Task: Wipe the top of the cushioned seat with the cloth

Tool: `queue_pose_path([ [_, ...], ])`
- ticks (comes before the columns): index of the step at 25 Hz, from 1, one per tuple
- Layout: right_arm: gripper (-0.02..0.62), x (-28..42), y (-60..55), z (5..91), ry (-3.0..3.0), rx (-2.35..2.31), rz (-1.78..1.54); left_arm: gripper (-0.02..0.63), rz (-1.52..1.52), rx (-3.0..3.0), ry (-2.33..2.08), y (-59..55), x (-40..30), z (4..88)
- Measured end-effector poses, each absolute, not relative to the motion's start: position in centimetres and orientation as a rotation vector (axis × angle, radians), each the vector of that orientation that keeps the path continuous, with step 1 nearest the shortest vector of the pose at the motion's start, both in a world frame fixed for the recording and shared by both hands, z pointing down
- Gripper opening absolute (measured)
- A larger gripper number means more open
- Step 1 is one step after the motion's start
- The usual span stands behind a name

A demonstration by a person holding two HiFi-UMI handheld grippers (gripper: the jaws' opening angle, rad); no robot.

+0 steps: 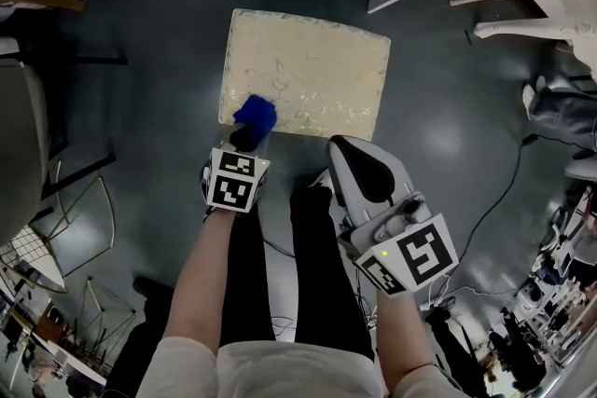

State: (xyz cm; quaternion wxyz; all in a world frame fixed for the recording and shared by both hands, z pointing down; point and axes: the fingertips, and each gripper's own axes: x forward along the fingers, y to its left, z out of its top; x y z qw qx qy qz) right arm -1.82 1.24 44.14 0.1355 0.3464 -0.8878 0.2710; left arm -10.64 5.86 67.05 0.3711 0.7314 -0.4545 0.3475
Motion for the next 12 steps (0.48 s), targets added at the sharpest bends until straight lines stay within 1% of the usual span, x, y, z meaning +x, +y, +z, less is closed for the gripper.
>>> queue_pose_path([
  [12,0.0,-5.3,1.9,44.3,-2.579,0.96,0.781,0.048,0.913,1.826,-1.222,6.6,-15.9,67.5],
])
